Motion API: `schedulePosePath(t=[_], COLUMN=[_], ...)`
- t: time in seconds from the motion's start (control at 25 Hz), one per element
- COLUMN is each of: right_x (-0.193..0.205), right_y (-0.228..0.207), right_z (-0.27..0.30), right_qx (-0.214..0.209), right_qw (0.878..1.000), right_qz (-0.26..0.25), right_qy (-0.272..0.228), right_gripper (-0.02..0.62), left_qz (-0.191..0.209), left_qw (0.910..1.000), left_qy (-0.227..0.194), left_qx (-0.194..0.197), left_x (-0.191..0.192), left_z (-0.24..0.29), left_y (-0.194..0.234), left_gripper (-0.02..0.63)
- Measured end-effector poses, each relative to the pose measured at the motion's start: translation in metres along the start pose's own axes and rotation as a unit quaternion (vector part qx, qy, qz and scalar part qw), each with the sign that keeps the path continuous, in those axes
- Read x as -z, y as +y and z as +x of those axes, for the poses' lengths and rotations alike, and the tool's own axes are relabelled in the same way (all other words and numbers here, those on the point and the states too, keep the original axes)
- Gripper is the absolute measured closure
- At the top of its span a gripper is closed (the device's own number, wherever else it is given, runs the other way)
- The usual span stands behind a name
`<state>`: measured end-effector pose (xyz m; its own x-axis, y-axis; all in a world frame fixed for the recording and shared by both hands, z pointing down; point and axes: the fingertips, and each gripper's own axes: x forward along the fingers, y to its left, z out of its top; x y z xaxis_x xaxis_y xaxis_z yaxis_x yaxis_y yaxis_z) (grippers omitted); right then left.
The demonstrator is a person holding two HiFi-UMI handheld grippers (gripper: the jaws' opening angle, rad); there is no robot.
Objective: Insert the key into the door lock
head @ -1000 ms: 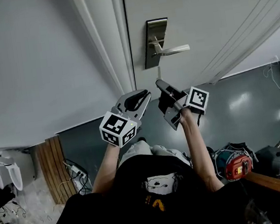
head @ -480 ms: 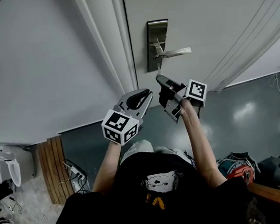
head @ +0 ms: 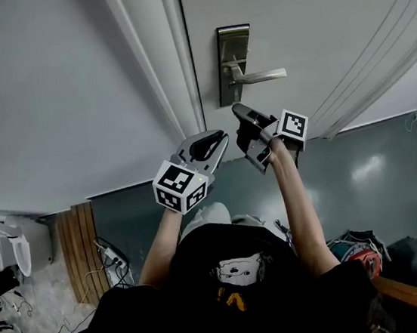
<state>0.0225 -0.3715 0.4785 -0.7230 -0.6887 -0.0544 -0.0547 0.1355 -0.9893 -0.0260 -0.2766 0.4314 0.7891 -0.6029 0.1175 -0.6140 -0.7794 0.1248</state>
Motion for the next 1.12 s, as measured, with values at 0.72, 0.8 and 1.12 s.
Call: schedulePosePath(t=[0.72, 0.8, 1.12], right_x=[-0.02, -0.026, -0.032], right_y=[-0.013, -0.013, -0.014], right_z=[0.016, 0.014, 0.017], right_qx=[-0.004, -0.011, -0.02], right_qw=[0.998, 0.997, 0.996], right_qz=[0.046, 0.067, 0.089], right_qy=[0.038, 0.034, 0.022], right_gripper=[0.575, 0.575, 0.575], left_qz=[-0.007, -0.008, -0.008], left_qw=[0.9997, 0.9997, 0.9996], left_qy=[0.008, 0.008, 0.005], left_qx=[-0.023, -0.023, -0.026], left_x=[0.013, 0.013, 0.011], left_z=[-0.005, -0.005, -0.002], left_y=[0.002, 0.001, 0.001], left_gripper=[0.561, 0.561, 0.561])
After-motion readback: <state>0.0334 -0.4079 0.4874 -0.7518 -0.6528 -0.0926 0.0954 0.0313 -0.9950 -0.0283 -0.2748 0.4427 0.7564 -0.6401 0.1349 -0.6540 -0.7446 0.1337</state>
